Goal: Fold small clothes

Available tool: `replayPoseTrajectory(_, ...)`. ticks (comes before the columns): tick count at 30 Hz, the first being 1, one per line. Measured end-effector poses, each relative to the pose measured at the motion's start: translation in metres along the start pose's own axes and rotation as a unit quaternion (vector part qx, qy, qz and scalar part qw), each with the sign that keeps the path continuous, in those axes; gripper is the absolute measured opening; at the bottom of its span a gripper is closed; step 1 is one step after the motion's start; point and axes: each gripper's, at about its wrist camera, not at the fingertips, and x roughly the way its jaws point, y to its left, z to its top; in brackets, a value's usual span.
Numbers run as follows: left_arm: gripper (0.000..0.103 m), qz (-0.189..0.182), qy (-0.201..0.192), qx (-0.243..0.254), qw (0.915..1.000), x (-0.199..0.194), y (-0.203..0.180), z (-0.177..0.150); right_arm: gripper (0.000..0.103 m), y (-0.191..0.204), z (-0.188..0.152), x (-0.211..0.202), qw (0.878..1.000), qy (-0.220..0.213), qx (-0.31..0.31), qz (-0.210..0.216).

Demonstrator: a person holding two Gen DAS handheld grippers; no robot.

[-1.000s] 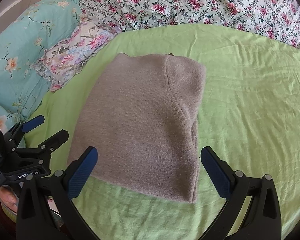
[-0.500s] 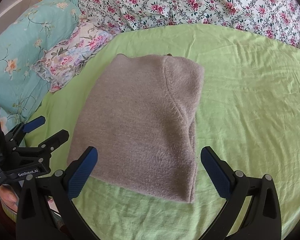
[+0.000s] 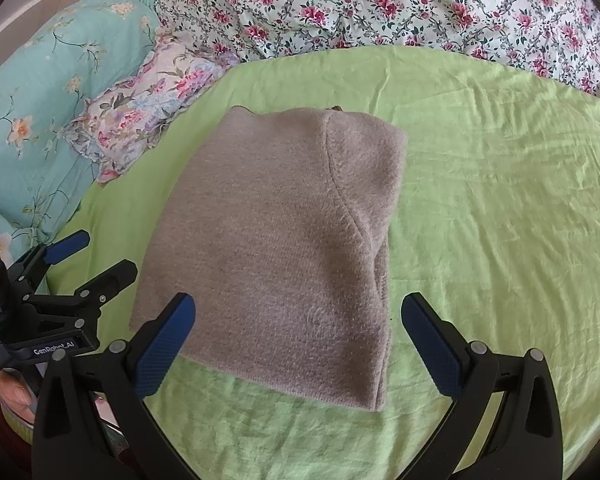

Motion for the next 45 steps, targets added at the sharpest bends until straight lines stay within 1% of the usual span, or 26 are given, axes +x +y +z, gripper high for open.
replayPoseTrajectory(19,0.103,-0.011,0.008,-0.007,0.9999,0.008,0.001,0.009,0.103,-0.005,0.008,0.004,1.0,0.0,-0.003,-0.002)
replayPoseTrajectory(25,0.103,-0.027,0.014,-0.014,0.9994,0.015,0.002,0.014,0.103,-0.01,0.015,0.013,1.0,0.002,0.002,-0.004)
replayPoseTrajectory(31,0.103,-0.028,0.021,-0.023,0.9991,0.023,0.007,0.018,0.103,-0.009,0.016,0.019,1.0,0.007,0.001,-0.006)
replayPoseTrajectory(45,0.103,-0.027,0.004,-0.019,0.9994,0.016,0.002,0.027,0.103,-0.006,0.022,0.021,1.0,0.007,0.001,-0.007)
